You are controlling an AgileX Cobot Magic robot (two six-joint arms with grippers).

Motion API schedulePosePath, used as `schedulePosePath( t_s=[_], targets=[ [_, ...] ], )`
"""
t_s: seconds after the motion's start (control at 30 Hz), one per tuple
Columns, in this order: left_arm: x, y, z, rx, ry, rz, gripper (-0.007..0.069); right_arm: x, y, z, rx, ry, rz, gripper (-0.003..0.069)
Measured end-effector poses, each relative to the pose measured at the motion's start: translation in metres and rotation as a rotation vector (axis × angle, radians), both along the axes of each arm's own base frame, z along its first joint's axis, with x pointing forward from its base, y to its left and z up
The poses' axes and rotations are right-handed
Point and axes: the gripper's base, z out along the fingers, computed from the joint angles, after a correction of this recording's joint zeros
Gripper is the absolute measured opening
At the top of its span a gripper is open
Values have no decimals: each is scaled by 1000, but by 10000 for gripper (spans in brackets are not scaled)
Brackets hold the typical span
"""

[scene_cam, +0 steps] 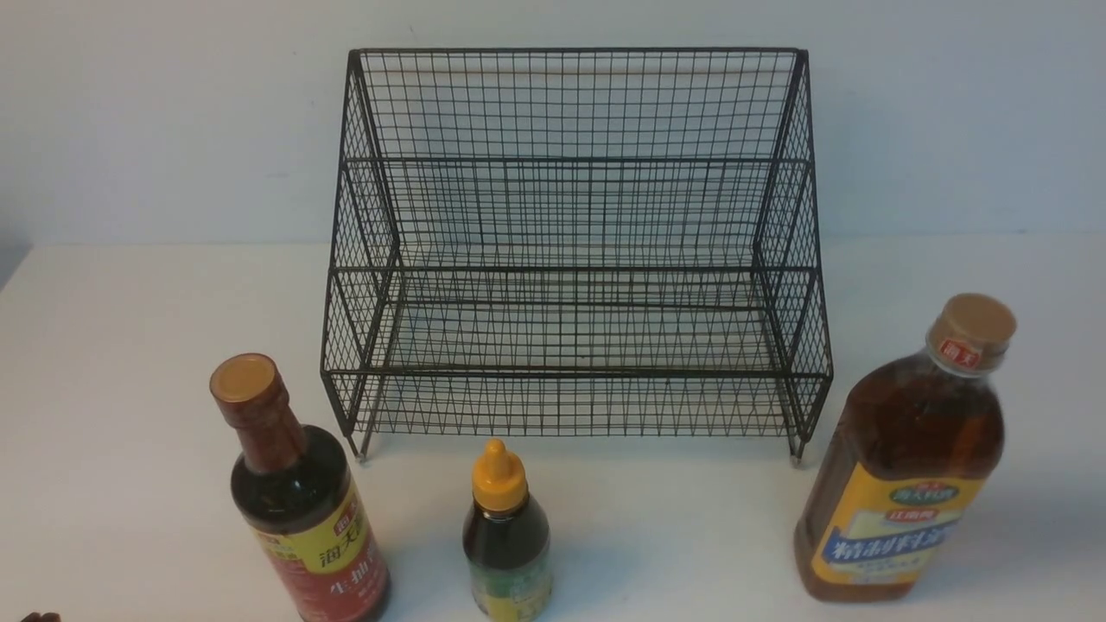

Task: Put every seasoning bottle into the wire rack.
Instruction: Use the right arm to grab the condiment bottle closest to it

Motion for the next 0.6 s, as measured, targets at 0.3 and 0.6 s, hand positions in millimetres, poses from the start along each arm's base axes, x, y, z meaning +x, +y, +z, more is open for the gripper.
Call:
schedulePosePath(
  t_s=[0.3, 0.6],
  targets=[
    [0, 0, 0, 1, 0, 0, -5, 36, 15, 82, -406, 299, 239, 2],
    [0, 0, 0, 1, 0, 0, -5, 74, 25, 129, -570, 330, 435, 190]
  ],
)
